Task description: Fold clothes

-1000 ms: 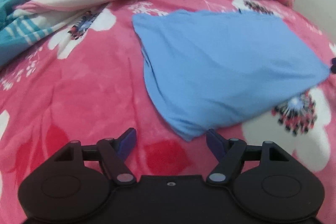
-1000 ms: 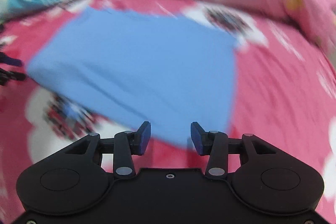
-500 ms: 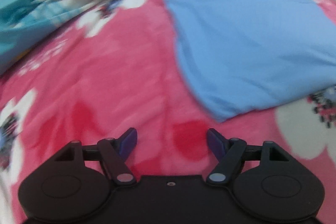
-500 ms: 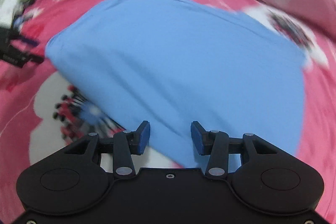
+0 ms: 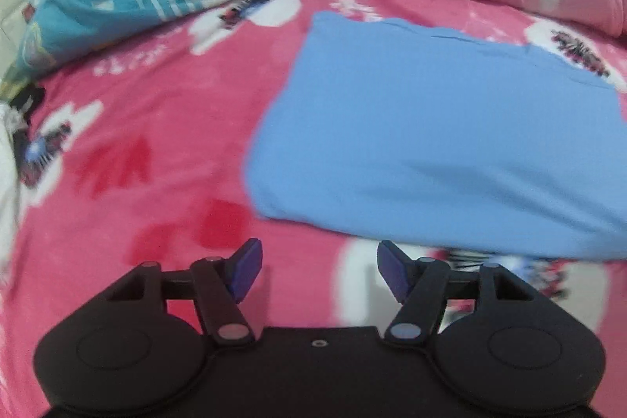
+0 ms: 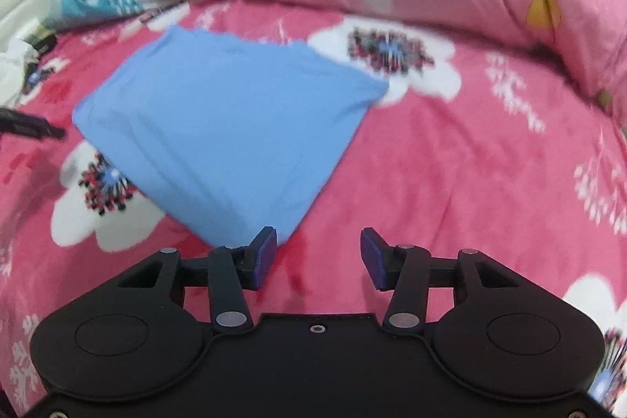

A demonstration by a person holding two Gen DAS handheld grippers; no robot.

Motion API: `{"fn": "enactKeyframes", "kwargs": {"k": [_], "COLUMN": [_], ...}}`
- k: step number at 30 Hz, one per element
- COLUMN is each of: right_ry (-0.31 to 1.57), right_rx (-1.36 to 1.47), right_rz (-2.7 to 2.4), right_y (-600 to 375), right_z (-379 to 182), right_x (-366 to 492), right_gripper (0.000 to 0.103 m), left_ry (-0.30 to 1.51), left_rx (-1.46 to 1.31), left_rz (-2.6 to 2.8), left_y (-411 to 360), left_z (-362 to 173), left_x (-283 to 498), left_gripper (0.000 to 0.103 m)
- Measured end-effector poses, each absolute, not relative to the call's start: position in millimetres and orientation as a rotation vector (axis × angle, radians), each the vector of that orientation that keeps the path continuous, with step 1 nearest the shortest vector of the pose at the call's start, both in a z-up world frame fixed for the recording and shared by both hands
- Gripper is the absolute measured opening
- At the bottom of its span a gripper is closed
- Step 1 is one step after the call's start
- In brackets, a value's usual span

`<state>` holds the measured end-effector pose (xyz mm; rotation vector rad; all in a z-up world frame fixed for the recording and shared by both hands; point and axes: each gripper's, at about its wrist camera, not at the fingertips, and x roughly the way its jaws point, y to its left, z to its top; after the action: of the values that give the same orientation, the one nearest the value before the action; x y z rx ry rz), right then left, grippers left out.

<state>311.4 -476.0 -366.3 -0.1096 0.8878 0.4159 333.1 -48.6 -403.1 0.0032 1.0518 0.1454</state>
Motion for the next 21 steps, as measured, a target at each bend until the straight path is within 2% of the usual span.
{"fn": "enactKeyframes", "kwargs": {"k": [4,15,21], "right_ry": [0.815,0.657,0.736], "right_rx": [-0.171,-0.364,-0.39], "right_rz": [0.517,0.86,0.972], "right_y": [-461,-313,-208], "right_z": [-347,-268,-269], "right_x": [334,441,518], "right_gripper": [0.05,0.056,0.062], "left_ry": [1.048,1.042,1.001], "left_rx": [-0.153,-0.534,-0.684], "left_rz": [0.223,0.358,0.365], "left_y": [-45,14,25], "left_z": [-400,-408,-419], "left_x": [333,338,348], "left_gripper": [0.063,0.063,0.063]}}
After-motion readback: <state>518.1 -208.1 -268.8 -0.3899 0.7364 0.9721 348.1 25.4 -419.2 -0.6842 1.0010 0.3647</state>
